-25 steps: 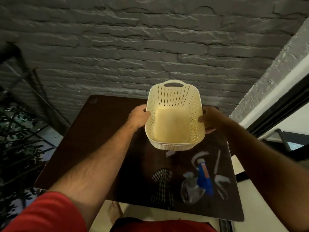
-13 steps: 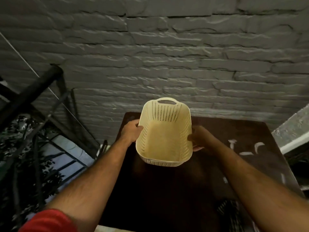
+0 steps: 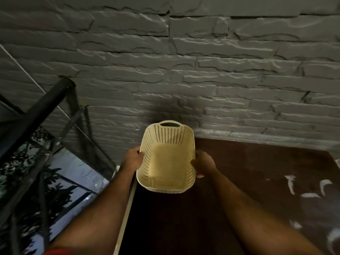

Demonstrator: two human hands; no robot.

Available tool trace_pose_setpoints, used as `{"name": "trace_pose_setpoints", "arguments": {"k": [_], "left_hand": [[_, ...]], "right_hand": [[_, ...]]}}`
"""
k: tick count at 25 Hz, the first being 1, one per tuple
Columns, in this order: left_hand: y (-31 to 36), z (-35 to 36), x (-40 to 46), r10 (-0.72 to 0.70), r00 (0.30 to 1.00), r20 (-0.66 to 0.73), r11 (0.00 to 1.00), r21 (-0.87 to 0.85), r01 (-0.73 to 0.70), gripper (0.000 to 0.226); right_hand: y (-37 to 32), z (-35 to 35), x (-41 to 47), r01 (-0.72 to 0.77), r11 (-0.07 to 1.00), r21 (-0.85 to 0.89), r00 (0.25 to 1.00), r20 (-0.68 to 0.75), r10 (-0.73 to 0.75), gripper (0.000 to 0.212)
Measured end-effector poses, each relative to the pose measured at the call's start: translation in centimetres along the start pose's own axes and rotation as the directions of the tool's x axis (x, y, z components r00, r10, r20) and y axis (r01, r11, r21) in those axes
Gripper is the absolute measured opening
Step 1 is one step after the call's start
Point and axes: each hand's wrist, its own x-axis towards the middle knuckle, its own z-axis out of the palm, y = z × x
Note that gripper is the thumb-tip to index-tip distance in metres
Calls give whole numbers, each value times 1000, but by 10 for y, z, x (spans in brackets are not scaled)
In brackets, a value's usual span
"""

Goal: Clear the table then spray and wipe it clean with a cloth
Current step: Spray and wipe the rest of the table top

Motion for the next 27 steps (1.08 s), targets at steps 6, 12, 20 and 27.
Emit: {"name": "trace_pose_setpoints", "arguments": {"k": [6,12,20,27], "left_hand": [[-9,4,38,-4,997,75,1000,-23,5,29],[-9,7,49,35,999,29,998,-58,-33,31],[-9,9,52,45,998,32,998,-56,-43,33],[-11,9,49,22,999,41,1000,-14,-22,30]], "right_hand": [[-11,14,24,-47,998,-46,998,-43,45,26],[-14,17,33,-52,997,-61,995,-83,47,25],[-15,14,35,-52,998,-32,997,-59,50,33],[-15,9,32,-27,999,-35,998,-55,25,46]]}}
